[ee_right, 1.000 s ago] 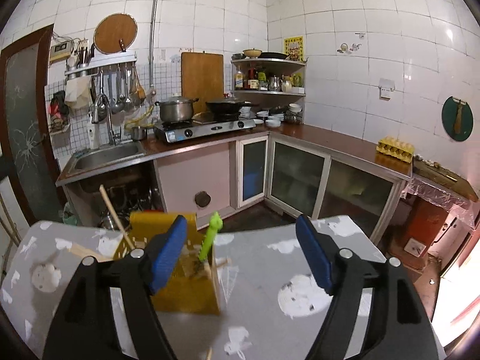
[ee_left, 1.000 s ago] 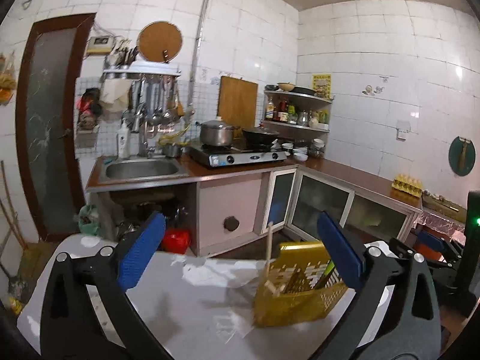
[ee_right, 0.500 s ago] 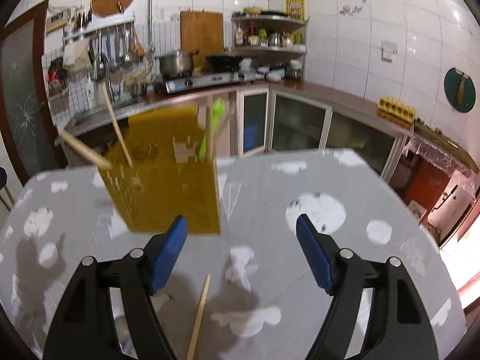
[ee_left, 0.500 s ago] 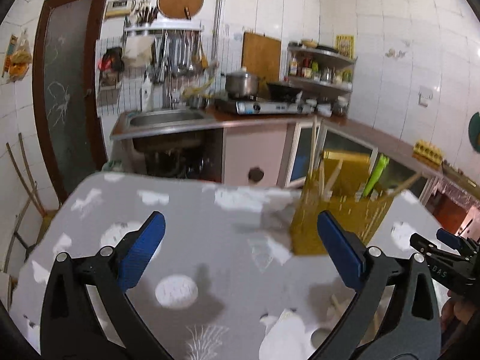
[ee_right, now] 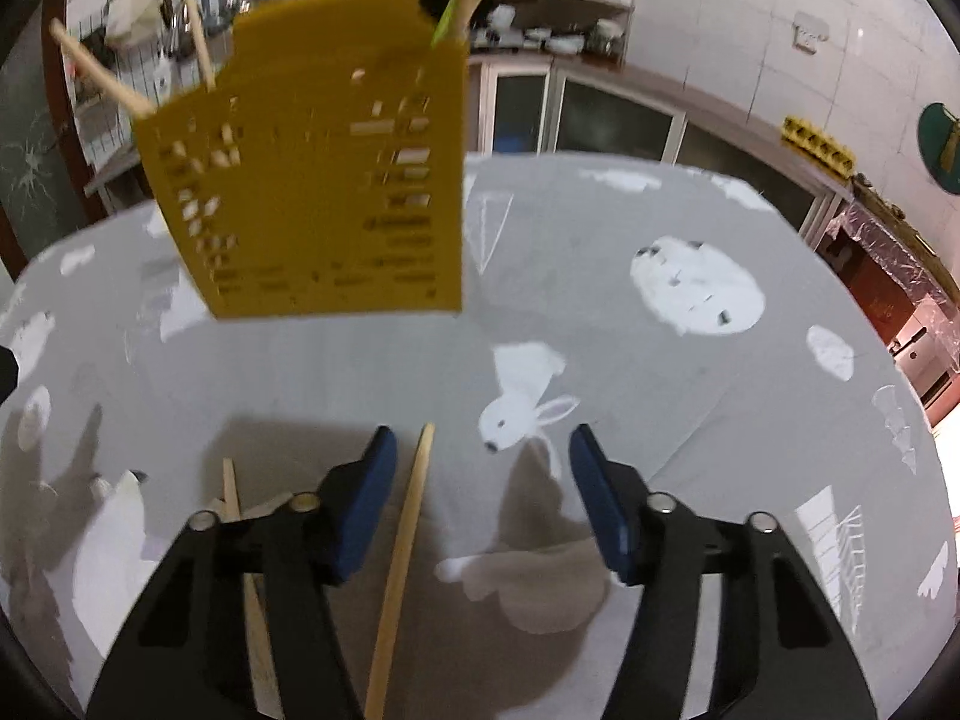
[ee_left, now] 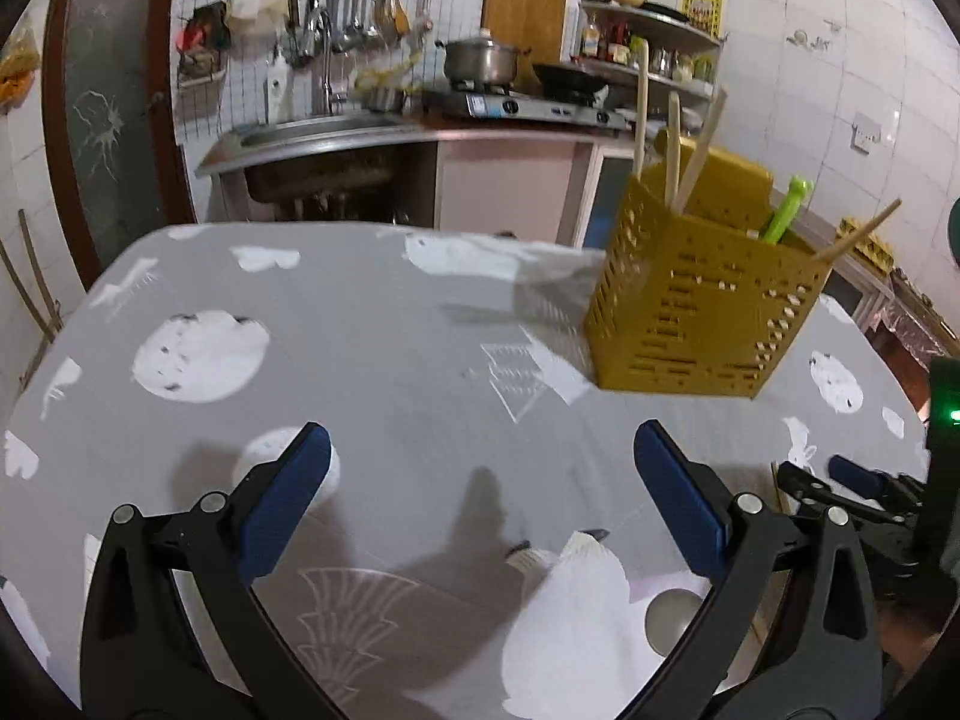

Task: Organize utensils
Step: 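Close the right gripper on a chopstick while the left gripper grasps another chopstick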

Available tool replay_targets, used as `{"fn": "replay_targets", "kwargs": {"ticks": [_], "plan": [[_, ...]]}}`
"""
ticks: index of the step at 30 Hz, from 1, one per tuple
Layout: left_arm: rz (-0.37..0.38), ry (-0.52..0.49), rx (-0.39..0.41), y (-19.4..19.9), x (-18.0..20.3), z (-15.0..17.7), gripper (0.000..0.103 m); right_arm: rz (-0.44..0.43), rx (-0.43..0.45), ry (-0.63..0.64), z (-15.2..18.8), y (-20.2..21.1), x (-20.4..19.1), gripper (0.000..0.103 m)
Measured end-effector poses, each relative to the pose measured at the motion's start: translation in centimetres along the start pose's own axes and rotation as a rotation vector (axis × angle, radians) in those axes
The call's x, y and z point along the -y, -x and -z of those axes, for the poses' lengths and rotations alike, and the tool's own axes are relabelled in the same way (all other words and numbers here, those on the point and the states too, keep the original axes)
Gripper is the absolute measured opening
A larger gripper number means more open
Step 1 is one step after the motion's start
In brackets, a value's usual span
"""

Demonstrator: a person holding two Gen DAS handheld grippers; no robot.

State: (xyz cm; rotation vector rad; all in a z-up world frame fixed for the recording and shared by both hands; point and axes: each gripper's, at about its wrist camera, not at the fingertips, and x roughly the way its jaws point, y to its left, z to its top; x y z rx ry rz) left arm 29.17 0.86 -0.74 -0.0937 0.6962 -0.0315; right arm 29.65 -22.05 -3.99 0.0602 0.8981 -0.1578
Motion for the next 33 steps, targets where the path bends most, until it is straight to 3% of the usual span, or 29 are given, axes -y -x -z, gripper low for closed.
{"fn": "replay_targets", "kwargs": {"ticks": [4,8,9,22,25,31,33], "plan": [[0.003,-0.003,-0.043,-0.9,1.0,0.3,0.098,-0.011,-0.012,-0.004,0.1,-0.9,-0.4,0.037],[0.012,-0.007,-0.079,-1.6,2.0,0.6,0.098,-0.044,-0.011,-0.006,-0.1,-1.0,-0.3,0.01],[0.015,-0.01,-0.084,-1.7,2.3,0.7,0.098,-0.048,-0.011,-0.005,-0.2,-1.0,-0.2,0.008],[0.046,-0.078,-0.163,-3.0,8.2,2.2,0.096,-0.058,0.007,-0.022,0.3,-0.6,5.3,0.006],[0.055,-0.097,-0.191,-3.3,9.9,2.7,0.089,-0.049,0.007,-0.043,0.3,-0.6,7.0,0.006],[0.091,-0.093,-0.29,-4.7,12.3,3.9,0.065,-0.055,0.011,-0.061,0.6,-0.8,8.7,0.006],[0.075,-0.109,-0.296,-5.0,13.2,4.2,0.063,-0.059,0.017,-0.06,0.8,-0.7,8.8,0.006]]}}
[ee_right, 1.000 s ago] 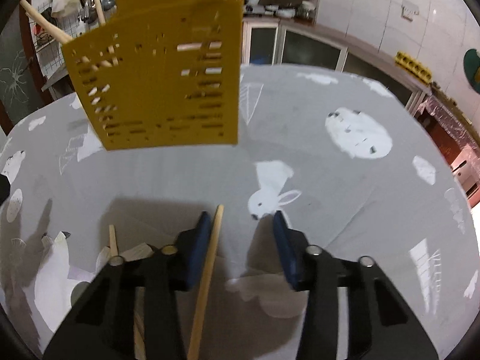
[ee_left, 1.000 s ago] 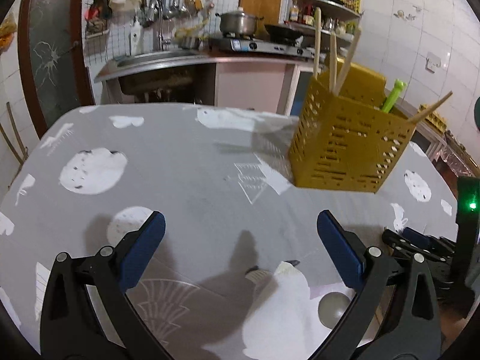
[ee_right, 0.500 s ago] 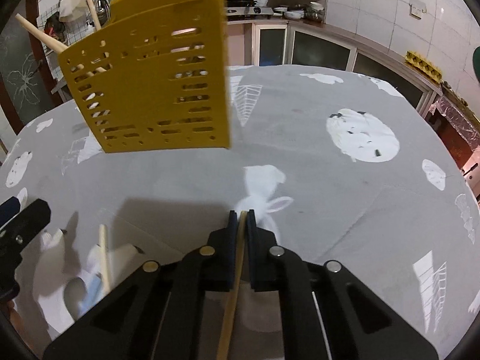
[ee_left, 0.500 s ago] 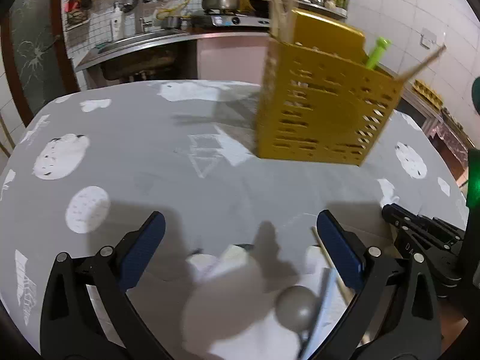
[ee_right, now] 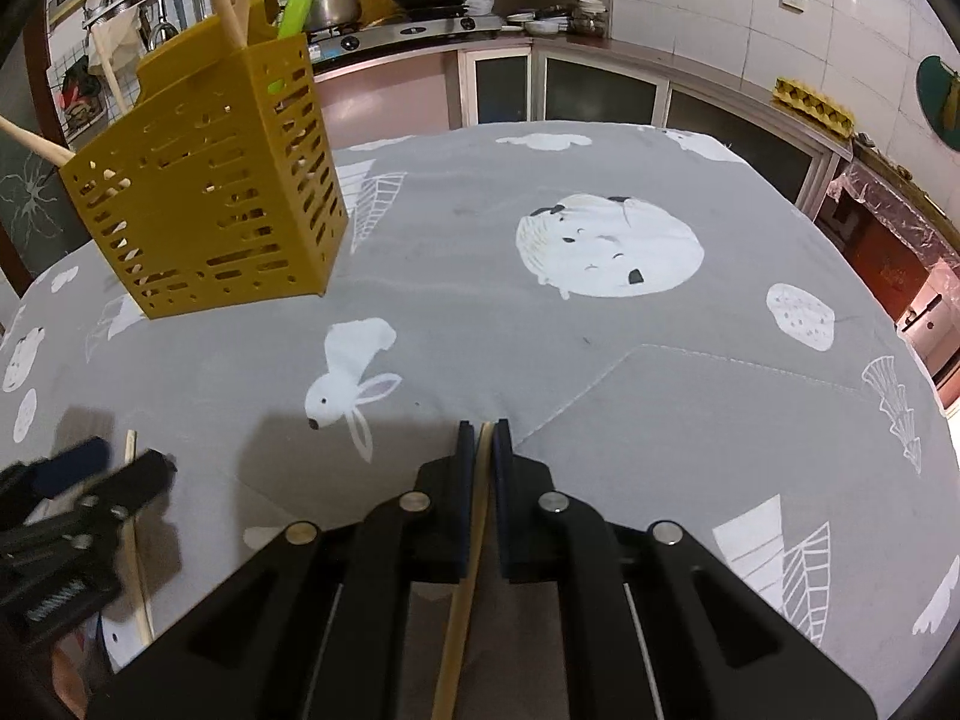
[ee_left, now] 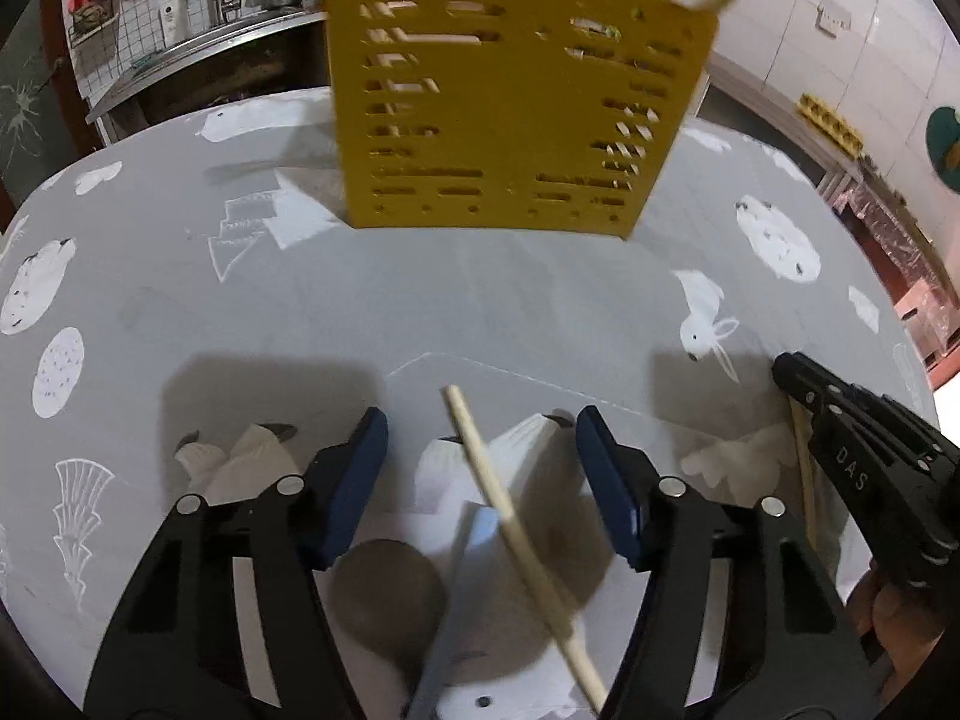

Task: Organize utensils
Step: 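Close the right gripper on a chopstick while the left gripper grasps another chopstick, then carry both chopsticks up and lower them into the yellow holder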

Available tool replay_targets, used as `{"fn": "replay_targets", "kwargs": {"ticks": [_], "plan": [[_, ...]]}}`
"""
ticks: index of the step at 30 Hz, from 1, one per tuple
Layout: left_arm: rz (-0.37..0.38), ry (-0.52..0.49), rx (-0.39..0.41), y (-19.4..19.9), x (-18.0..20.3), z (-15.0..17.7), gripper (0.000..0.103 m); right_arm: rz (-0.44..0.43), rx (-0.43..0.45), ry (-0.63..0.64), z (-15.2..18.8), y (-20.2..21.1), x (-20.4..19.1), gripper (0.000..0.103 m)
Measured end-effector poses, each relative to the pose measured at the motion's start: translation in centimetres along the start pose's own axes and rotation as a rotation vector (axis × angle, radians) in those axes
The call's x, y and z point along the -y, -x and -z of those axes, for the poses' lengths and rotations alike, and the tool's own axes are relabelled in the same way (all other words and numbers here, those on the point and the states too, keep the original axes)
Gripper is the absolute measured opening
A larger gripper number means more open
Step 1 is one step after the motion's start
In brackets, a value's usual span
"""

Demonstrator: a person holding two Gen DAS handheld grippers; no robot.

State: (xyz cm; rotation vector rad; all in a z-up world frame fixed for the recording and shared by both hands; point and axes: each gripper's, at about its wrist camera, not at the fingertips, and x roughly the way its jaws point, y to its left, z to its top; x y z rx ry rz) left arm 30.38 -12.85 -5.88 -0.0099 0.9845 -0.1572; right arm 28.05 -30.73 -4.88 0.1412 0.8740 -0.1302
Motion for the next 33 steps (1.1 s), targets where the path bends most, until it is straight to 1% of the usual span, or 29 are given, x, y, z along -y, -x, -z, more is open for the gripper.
{"fn": "replay_targets", "kwargs": {"ticks": [2,4,6,9,13,17,23,30,33], "plan": [[0.003,-0.012,-0.004,-0.2,0.5,-0.1,0.061,-0.006,0.003,-0.003,0.0,-0.2,0.2,0.006],[-0.003,-0.02,-0.011,-0.4,0.8,-0.3,0.055,-0.011,0.003,-0.008,-0.1,-0.3,0.4,0.006],[0.001,-0.028,-0.02,-0.5,1.2,-0.6,0.035,-0.012,0.006,-0.011,-0.1,-0.3,0.4,0.006],[0.003,-0.041,-0.036,-0.6,1.6,-1.0,0.02,-0.009,0.008,-0.011,-0.1,-0.3,0.3,0.006],[0.013,-0.052,-0.039,-0.9,1.9,-1.3,0.007,-0.005,0.013,-0.008,0.0,-0.1,0.2,0.006],[0.017,-0.058,-0.034,-0.9,2.2,-1.4,0.006,0.0,0.018,-0.013,0.0,0.1,0.3,0.006],[0.058,-0.052,-0.013,-0.2,1.9,-1.4,0.005,0.006,0.037,-0.015,-0.3,0.9,0.1,0.006],[0.081,-0.067,0.086,3.2,1.9,-1.7,0.005,-0.007,0.11,0.001,-1.3,3.7,-0.7,0.006],[0.087,-0.067,0.147,5.4,1.4,-2.1,0.004,-0.018,0.146,0.01,-1.8,5.1,-1.3,0.005]]}}
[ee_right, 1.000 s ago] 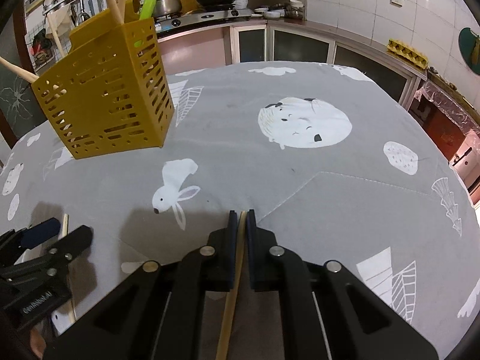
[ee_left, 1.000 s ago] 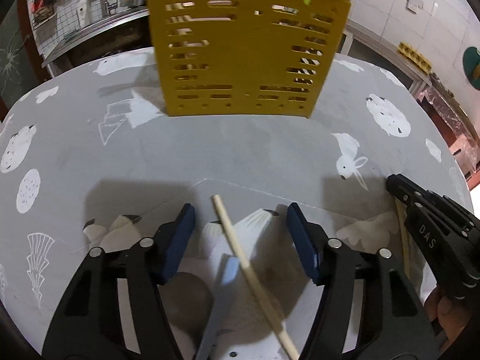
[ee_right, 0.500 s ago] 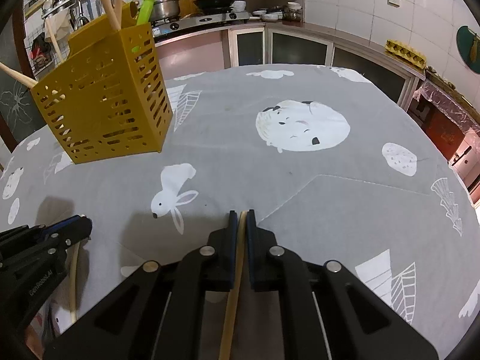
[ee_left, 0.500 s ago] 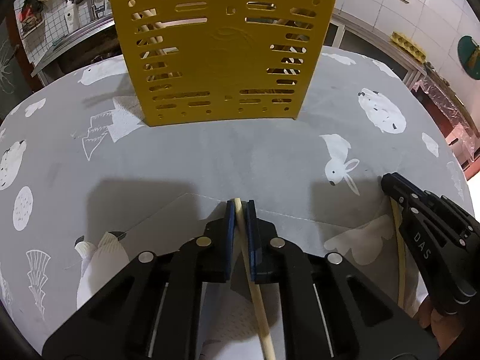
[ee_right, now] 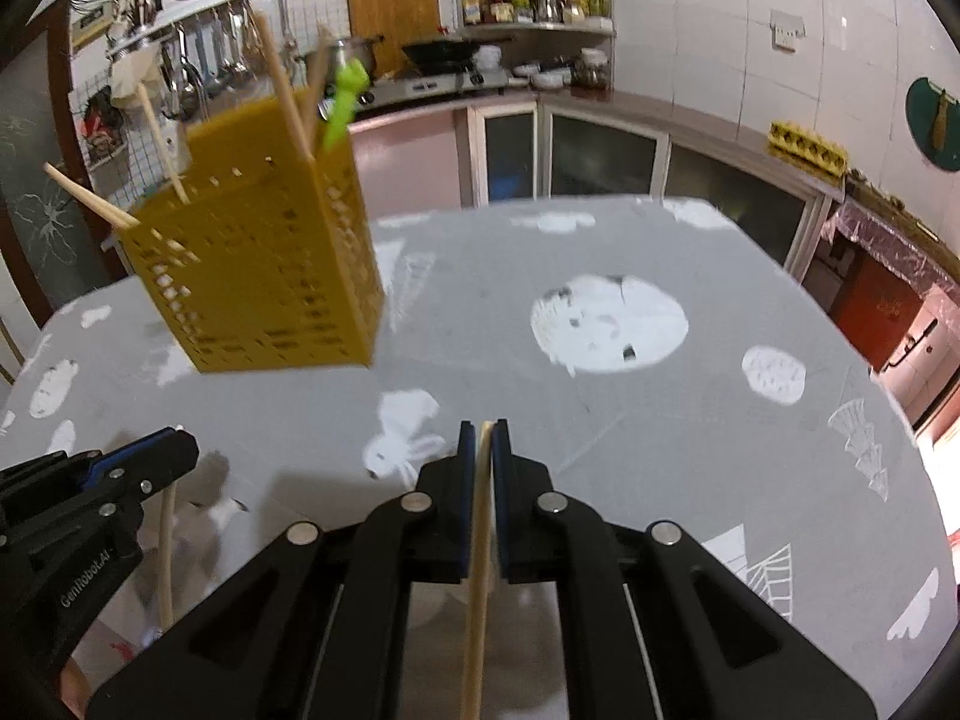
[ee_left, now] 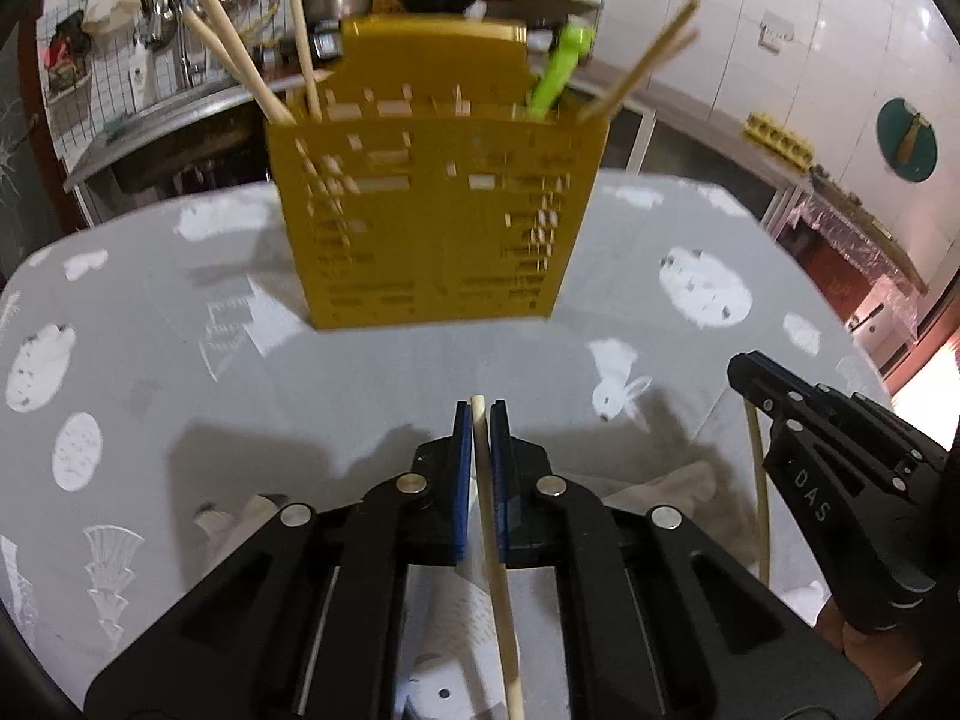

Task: Organize utensils
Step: 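Carry both chopsticks up and lower them into the yellow holder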

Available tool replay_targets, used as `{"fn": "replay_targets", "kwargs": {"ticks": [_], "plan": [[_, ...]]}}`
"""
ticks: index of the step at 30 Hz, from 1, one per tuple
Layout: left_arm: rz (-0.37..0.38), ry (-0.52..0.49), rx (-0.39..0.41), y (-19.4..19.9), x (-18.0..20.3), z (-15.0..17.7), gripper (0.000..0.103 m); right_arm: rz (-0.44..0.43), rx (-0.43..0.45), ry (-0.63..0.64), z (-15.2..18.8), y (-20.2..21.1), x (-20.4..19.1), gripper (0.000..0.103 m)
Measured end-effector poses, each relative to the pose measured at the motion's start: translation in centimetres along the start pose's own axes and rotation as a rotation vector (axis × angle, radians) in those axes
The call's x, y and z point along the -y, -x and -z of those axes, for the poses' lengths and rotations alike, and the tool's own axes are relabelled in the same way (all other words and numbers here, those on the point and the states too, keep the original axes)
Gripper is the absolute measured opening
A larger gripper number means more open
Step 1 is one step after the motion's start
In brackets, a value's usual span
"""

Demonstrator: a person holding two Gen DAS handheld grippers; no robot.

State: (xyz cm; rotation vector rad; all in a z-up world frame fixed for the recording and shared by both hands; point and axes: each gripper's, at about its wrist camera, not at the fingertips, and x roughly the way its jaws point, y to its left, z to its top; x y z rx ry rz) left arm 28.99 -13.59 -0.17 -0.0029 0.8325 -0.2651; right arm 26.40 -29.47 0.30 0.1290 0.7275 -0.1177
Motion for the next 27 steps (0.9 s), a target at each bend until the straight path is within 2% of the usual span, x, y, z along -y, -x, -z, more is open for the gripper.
{"fn": "replay_targets", "kwargs": {"ticks": [17,27], "plan": [[-0.002,0.009,0.248,9.7,-3.7,-1.7,0.004,-0.058,0.189,0.056,-2.4,7.4,-3.7,0.005],[0.012,0.027,0.336,12.8,-5.1,-2.3,0.004,-0.075,0.303,0.064,-3.3,11.3,-5.1,0.005]]}}
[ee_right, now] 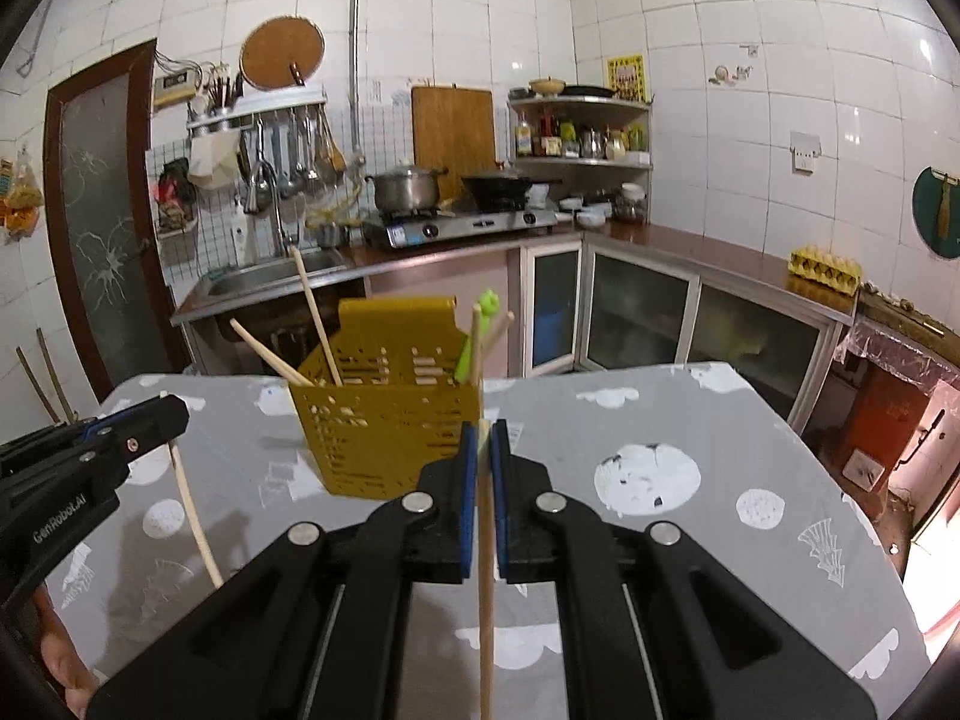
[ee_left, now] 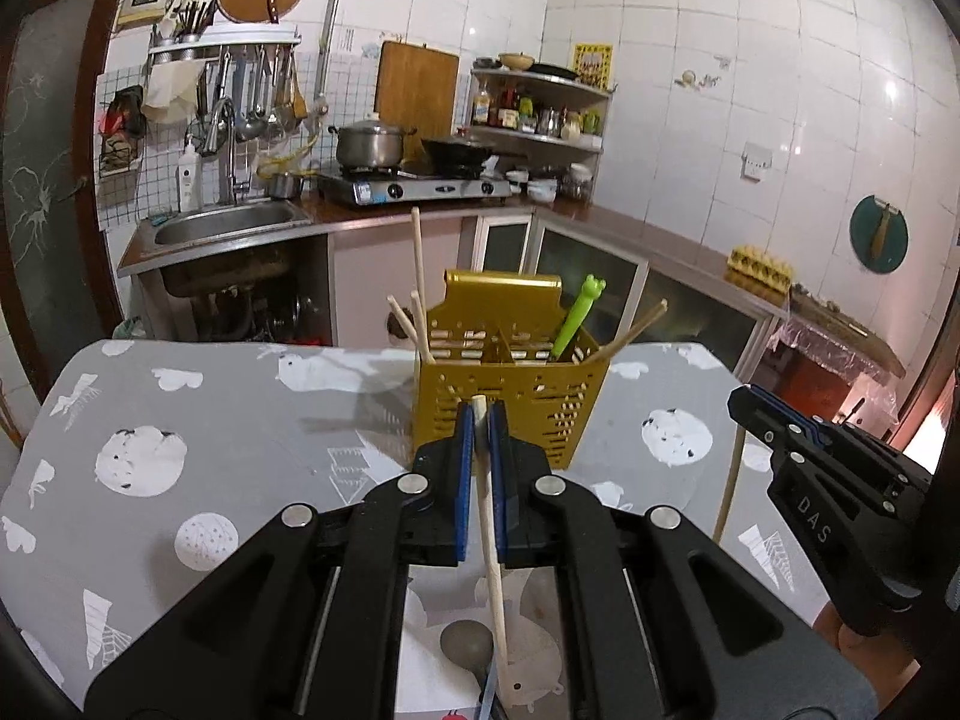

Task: Organize utensils
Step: 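Carry both chopsticks up and lower them into the yellow holder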

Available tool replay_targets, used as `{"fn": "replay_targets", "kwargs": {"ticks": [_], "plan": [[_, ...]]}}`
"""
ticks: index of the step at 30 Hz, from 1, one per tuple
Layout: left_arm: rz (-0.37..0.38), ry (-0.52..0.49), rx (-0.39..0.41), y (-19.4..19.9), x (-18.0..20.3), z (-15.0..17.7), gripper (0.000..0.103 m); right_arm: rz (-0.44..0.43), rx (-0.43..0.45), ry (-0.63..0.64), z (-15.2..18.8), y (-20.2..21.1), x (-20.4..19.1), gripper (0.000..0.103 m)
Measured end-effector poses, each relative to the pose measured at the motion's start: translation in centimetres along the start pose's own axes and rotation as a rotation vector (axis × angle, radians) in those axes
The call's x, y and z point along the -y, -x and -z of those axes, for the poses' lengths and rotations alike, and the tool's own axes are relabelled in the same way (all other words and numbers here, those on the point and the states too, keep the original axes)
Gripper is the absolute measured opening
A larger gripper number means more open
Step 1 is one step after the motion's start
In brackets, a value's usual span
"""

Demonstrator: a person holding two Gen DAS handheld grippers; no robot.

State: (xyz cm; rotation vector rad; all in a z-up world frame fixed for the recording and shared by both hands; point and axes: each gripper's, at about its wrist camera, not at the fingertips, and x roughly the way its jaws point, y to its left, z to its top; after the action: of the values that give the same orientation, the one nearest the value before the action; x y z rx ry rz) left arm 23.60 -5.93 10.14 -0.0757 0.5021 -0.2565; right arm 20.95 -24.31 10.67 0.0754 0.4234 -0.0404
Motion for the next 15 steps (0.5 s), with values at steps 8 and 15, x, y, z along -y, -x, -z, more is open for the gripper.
{"fn": "replay_targets", "kwargs": {"ticks": [8,15], "plan": [[0.005,-0.012,0.053,1.5,-0.1,-1.3,0.004,0.003,0.049,0.003,-1.0,0.7,-0.7,0.005],[0.003,-0.007,0.079,1.8,-1.0,-2.4,0.004,0.0,0.077,-0.009,-2.1,0.7,-0.7,0.005]]}}
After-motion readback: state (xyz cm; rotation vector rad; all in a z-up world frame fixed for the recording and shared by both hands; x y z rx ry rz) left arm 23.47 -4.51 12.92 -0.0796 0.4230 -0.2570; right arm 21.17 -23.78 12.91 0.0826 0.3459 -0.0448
